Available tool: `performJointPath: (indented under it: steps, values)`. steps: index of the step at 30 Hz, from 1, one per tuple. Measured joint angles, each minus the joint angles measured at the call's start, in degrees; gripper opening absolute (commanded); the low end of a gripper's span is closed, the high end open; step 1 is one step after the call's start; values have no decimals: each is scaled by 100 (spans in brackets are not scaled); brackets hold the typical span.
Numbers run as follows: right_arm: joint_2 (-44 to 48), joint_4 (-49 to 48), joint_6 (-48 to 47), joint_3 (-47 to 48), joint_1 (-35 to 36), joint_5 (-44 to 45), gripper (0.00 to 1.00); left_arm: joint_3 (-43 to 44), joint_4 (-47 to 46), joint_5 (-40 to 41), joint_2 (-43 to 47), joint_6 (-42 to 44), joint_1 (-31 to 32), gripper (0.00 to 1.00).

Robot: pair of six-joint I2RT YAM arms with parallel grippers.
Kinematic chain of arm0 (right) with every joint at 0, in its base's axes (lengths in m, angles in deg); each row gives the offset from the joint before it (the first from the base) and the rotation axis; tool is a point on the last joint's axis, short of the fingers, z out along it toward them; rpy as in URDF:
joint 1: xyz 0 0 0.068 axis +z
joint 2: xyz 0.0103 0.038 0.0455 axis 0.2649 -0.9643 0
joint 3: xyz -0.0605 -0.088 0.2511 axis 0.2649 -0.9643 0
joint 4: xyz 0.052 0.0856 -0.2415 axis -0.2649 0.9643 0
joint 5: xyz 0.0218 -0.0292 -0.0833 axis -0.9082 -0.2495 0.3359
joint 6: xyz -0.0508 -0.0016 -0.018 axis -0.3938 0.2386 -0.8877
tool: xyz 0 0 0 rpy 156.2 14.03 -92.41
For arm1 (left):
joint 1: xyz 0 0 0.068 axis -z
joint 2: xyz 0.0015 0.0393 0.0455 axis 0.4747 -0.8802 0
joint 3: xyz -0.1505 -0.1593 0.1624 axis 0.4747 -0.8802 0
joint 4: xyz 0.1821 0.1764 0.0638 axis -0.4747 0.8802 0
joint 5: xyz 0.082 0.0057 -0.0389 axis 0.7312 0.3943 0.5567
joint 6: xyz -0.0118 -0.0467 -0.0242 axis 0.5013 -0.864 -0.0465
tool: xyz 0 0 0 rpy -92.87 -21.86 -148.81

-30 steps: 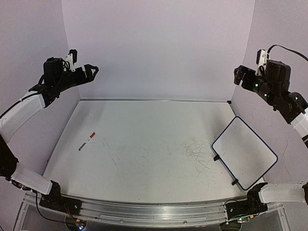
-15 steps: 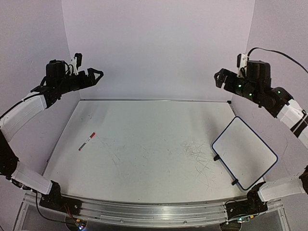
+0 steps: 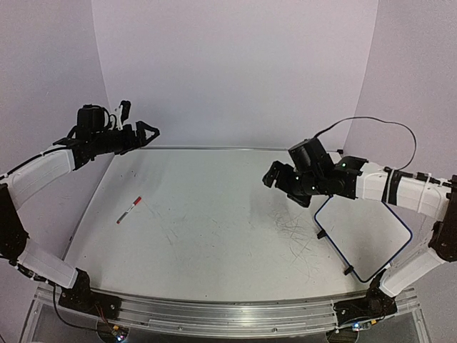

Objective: Write a sentence on the whiteboard
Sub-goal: Pick up the whiteboard stand from the corner of the board.

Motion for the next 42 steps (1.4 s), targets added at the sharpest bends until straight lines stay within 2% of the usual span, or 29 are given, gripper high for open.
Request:
performJointPath:
  steps: [8, 13, 17, 24, 31, 37, 42]
  values:
    - [73, 674, 1855, -1481, -53, 919, 94, -81, -6, -157, -55, -50, 40, 99]
    - [-67, 1395, 3096, -1604, -115, 1456, 88, -81, 3, -301, -177, -141, 61, 99]
    - [-516, 1780, 3787, -1579, -201, 1728, 78, -81, -1, -375, -181, -142, 61, 100]
    - [-1098, 2053, 4334, -1351, -551, 1958, 71, 20, 269, -402, -162, 65, 152, 99]
    - [-1417, 2053, 4493, -1034, -581, 2116, 65, 552, 706, -357, -160, 402, 376, 99]
    - [-1671, 2054, 4851, -959, -581, 2116, 57, 645, 853, -128, -160, 665, 499, 99]
    - [-1783, 2065, 5088, -897, -581, 2121, 55, 636, 992, 248, -159, 885, 584, 99]
